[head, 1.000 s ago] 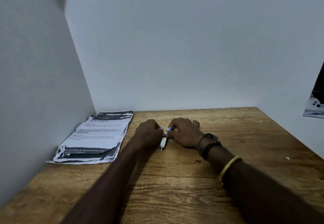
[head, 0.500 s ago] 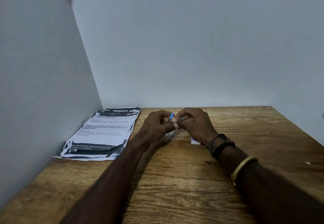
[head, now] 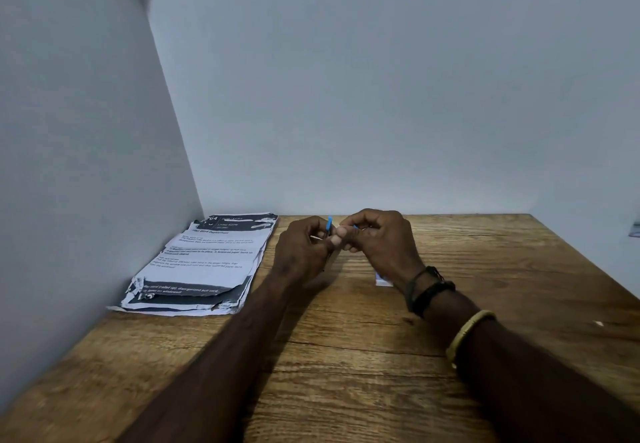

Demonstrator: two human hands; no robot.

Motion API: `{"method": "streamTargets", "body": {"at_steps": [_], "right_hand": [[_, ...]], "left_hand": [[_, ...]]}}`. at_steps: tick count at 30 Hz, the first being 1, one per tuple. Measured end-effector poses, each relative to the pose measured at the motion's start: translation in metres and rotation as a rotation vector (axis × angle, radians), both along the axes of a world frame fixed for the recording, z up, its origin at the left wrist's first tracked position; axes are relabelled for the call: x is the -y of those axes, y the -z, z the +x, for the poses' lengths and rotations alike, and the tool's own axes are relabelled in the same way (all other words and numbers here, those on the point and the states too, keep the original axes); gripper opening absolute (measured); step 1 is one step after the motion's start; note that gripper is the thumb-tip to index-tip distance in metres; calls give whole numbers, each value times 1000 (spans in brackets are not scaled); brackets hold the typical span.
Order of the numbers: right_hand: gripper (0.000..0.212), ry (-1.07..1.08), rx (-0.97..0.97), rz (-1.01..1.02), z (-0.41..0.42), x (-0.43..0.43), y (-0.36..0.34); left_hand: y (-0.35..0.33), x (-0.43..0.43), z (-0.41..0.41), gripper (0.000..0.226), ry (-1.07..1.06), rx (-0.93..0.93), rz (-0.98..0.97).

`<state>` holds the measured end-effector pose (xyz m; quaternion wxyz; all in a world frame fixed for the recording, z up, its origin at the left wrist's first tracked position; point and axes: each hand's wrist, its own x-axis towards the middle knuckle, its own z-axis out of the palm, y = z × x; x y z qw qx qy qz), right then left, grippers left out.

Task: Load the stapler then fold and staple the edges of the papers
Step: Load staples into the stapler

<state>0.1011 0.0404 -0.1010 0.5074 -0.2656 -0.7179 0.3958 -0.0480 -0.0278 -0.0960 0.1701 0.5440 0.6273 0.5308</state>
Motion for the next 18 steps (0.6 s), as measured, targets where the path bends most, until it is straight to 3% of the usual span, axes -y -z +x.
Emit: {"method": "streamTargets", "body": {"at_steps": [5,12,18], "right_hand": [[13,15,-35,-29,-1,2,-1],[15,-37,-185,-231,6,2,1],[18,-177,-50,-260,5,6,3]], "left_hand": [[-2,1,6,20,-76,-16,25],[-2,0,-9,12,-103,318,205],[-8,1,-7,15,-98,1004,171]]}}
